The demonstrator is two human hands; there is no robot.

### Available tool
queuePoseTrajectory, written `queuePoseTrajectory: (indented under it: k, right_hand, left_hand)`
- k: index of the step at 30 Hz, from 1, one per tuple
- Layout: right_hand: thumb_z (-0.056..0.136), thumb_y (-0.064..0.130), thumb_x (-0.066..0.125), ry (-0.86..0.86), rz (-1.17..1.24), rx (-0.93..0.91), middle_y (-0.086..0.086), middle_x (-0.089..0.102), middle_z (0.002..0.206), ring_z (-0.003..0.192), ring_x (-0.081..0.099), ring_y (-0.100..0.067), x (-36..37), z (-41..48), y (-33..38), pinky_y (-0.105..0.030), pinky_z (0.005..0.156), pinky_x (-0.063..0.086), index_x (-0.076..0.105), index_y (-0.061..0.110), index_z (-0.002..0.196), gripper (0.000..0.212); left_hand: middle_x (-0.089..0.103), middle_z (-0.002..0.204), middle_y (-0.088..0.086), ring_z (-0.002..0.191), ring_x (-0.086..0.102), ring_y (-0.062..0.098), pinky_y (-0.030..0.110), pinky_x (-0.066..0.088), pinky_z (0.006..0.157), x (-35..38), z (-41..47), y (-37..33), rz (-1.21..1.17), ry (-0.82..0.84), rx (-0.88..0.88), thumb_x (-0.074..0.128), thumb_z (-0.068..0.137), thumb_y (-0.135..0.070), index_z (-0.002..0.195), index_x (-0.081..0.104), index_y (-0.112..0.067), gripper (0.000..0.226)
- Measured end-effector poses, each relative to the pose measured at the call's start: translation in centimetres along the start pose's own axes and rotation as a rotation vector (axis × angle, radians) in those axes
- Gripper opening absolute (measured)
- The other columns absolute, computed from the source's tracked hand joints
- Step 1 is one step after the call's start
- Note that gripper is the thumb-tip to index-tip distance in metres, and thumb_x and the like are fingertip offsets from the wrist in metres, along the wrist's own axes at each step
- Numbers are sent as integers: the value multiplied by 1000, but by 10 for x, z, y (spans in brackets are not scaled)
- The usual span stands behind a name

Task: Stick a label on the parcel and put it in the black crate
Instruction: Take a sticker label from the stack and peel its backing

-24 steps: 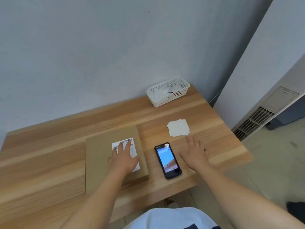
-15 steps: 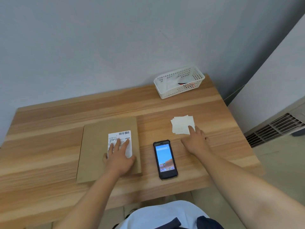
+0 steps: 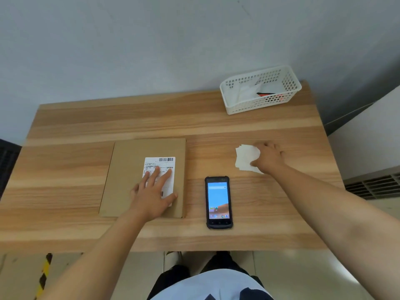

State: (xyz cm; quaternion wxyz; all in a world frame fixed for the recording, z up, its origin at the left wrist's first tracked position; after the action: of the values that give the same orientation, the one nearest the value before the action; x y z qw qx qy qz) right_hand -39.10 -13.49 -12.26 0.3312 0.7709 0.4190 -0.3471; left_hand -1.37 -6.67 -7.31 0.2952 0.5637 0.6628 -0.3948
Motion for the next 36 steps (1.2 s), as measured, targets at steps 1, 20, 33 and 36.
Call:
queuePoseTrajectory:
  k: [1, 20, 33, 36]
  right_hand:
    - [83, 27, 73, -9, 7, -6, -12, 30, 160, 147, 20, -35, 1, 0, 0, -49, 115, 19, 40, 27, 150, 75]
    - [80, 35, 70, -134, 66, 117, -6, 39, 151, 137, 32, -30, 1, 1, -28, -44, 106, 26, 40, 22, 146, 74]
    - [78, 11, 67, -264, 394, 133, -9, 64, 111, 118, 46, -32, -1, -16, -54, -39, 93, 30, 56, 16, 112, 37]
    - [81, 8, 63, -266, 523, 147, -10, 63, 112, 117, 52, -34, 0, -30, -58, -37, 92, 32, 54, 19, 128, 49]
  left_hand:
    - [-4, 167, -13, 153, -8, 17, 46, 3, 117, 0, 0, 0, -2, 4, 1, 43, 89, -65, 152, 7, -54, 73]
    - [-8, 166, -16, 153, -12, 14, 42, -1, 117, 3, -2, 1, 15, 17, -20, 39, 90, -68, 150, 3, -57, 71]
    - [-12, 165, -17, 152, -13, 14, 43, -1, 118, 4, -3, 1, 24, 31, -25, 38, 91, -67, 150, 0, -57, 71]
    - [-13, 165, -16, 153, -13, 14, 43, 0, 118, 4, -4, 0, 23, 32, -18, 38, 91, -67, 151, -1, -56, 71]
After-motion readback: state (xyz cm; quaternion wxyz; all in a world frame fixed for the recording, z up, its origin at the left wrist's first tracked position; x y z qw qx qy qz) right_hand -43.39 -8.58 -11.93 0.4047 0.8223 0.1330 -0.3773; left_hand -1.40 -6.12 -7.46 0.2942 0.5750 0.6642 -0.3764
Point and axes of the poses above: each hand's wrist, its own z-axis towards the middle knuckle, its own x-axis out of the palm, y = z × x, the point moved 9 cm from there along z, towards the middle knuckle
